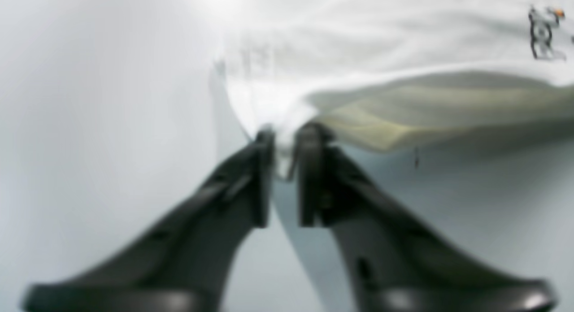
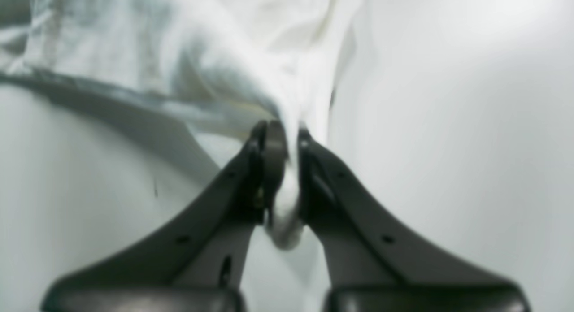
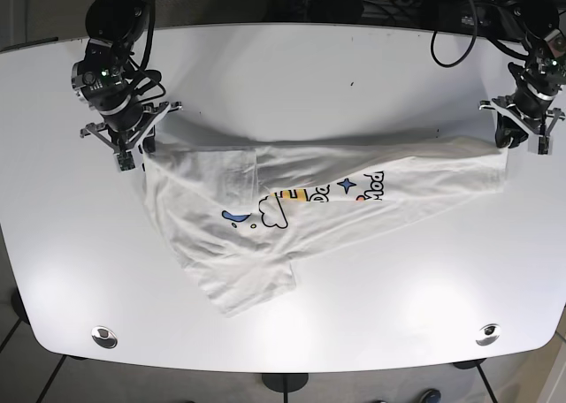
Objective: Fold the T-shirt properly
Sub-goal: 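Drag the shirt edge with both grippers to spread it flat, then grasp the shirt edge with both grippers, spaced apart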
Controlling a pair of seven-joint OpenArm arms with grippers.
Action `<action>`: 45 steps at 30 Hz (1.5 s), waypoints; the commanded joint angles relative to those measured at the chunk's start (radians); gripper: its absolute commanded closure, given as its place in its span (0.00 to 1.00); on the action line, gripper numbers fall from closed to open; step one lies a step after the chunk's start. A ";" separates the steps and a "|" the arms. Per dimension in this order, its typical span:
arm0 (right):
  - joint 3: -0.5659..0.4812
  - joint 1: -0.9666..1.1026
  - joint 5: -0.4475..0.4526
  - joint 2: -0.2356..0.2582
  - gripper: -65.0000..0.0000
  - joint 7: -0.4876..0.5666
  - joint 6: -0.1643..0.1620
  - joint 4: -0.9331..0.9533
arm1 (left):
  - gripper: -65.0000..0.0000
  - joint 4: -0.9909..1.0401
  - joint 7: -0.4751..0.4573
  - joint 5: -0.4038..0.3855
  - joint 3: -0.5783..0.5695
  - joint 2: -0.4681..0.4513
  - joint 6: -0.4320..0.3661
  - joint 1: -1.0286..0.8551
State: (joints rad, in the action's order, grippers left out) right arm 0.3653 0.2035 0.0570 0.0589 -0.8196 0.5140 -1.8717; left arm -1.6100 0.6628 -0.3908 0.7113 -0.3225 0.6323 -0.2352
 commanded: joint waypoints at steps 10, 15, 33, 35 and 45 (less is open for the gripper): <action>0.097 0.083 0.010 0.006 0.97 0.016 0.136 -0.026 | 0.29 -0.026 0.093 -0.017 0.206 0.016 0.066 -0.037; 0.097 0.119 0.010 0.008 0.74 0.019 0.148 -0.044 | 0.28 -0.097 0.120 -0.017 0.236 0.016 0.066 -0.066; 0.091 0.103 0.090 0.005 0.63 0.019 0.148 -0.065 | 0.29 -0.164 0.122 -0.004 0.124 0.162 0.066 0.035; 0.091 0.103 0.090 0.005 0.63 0.019 0.148 -0.062 | 0.29 -0.164 0.122 0.025 0.120 0.173 0.066 0.047; 0.091 0.090 0.090 0.005 0.63 0.019 0.148 -0.064 | 0.29 -0.092 0.120 0.034 0.092 0.173 0.066 0.083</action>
State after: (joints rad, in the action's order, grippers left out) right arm 0.4519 0.2970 0.1364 0.0555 -0.8188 0.6563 -1.9167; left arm -1.6768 0.8040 -0.3401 0.7994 -0.1371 0.6968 -0.1600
